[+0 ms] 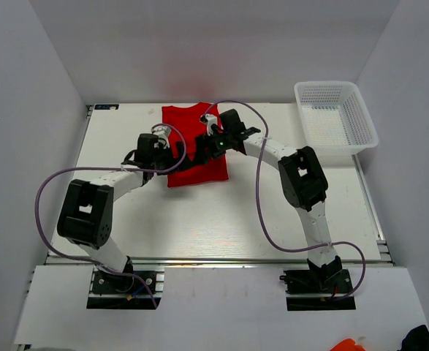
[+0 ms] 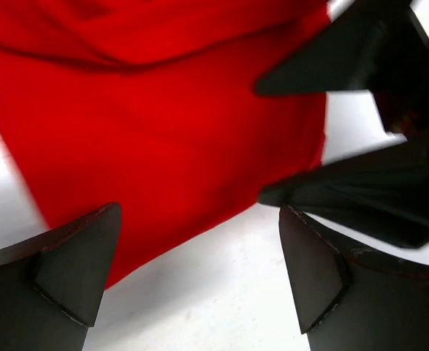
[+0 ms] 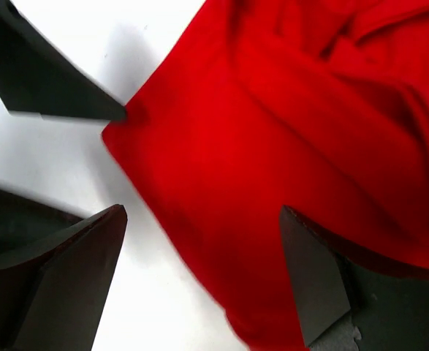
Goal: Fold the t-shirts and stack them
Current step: Fold the folded rectangular tshirt in 1/3 of the way
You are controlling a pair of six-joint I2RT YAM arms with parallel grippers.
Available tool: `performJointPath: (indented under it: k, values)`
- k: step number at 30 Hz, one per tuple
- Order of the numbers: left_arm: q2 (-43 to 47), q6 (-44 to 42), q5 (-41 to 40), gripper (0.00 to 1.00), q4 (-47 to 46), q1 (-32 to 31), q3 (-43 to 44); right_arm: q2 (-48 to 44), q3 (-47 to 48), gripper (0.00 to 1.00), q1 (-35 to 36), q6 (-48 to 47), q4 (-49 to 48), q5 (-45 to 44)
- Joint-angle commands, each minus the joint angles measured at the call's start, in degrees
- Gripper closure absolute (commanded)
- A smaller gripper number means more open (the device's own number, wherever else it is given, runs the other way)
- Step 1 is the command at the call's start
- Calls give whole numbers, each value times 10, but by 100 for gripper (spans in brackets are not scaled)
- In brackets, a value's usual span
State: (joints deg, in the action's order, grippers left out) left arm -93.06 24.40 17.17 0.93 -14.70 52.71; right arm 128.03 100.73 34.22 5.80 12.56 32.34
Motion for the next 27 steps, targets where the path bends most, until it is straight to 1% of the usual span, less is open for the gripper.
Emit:
performJointPath:
  k: [1, 5, 7, 10, 14, 16, 18, 19, 20, 21, 23, 27]
  values:
    - [-11, -8, 91, 1, -98, -7, -13, 3, 4, 10, -2, 25, -77, 19]
    - [-32, -13, 99, 1, -129, -7, -31, 16, 2, 10, -5, 44, -137, 15]
    - [-48, -8, 105, 1, -137, -7, -37, 23, 11, 10, -3, 54, -148, 20]
    - [-62, -2, 128, 1, -160, 5, -54, 42, 16, 10, -5, 70, -175, 3]
    - [-67, -1, 122, 1, -166, 5, -74, 54, 36, 10, -10, 76, -164, 2]
    - [-73, -15, 116, 1, -160, 5, -74, 53, 39, 10, -8, 69, -153, 25]
    - [-73, -16, 110, 1, -160, 5, -79, 43, 41, 10, -6, 41, -129, 54]
    - [-73, -16, 110, 1, -160, 5, -84, 36, 34, 10, -4, 34, -126, 51]
    - [-78, -21, 103, 1, -160, 5, -84, 8, 10, 10, -2, 29, -130, 44]
    - [-78, -21, 103, 1, -160, 5, -84, -2, -21, 10, 1, 33, -146, 38]
    - [-78, -21, 103, 1, -160, 5, -89, -18, -47, 10, -3, 47, -160, 30]
    - [-78, -21, 103, 1, -165, 5, -95, -15, -54, 10, -1, 60, -149, 26]
